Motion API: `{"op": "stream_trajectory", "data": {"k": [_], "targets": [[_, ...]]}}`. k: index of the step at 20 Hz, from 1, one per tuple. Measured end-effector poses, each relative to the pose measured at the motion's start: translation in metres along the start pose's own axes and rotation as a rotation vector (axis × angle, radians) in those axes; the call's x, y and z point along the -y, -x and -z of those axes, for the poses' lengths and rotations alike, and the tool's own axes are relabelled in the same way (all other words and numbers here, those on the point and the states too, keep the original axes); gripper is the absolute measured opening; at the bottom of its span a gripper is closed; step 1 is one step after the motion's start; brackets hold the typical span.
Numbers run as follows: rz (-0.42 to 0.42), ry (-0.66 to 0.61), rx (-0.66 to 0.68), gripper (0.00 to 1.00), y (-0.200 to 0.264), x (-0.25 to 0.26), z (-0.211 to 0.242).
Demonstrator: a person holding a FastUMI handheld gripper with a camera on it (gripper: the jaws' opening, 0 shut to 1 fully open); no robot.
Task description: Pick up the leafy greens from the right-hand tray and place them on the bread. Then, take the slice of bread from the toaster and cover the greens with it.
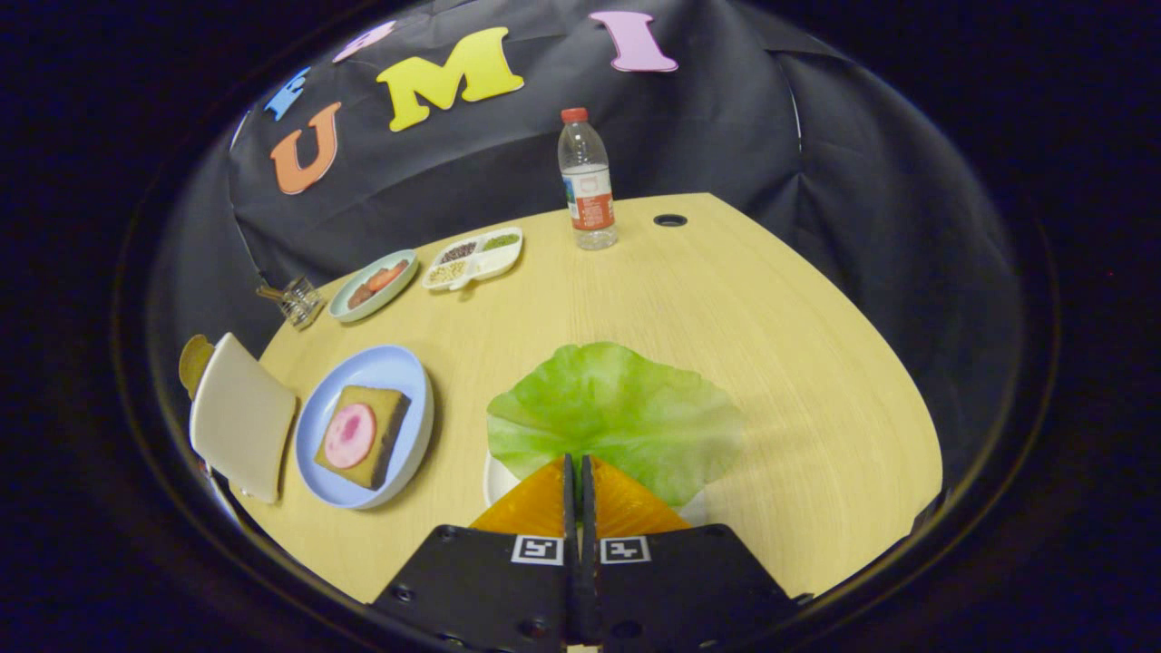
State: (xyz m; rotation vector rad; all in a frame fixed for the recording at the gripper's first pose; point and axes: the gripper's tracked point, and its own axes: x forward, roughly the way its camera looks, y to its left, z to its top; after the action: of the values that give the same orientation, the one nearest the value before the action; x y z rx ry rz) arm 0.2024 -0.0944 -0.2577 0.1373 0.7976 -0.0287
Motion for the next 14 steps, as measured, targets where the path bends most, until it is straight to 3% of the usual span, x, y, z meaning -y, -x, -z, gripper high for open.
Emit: {"op": "stream_trajectory", "data": {"k": [7, 14], "targets": [[-0.055, 0.072, 0.059, 0.00, 0.027, -0.053, -0.019], [-0.145, 0.189, 0.037, 0.00, 0.017, -0.152, -0.008]]}}
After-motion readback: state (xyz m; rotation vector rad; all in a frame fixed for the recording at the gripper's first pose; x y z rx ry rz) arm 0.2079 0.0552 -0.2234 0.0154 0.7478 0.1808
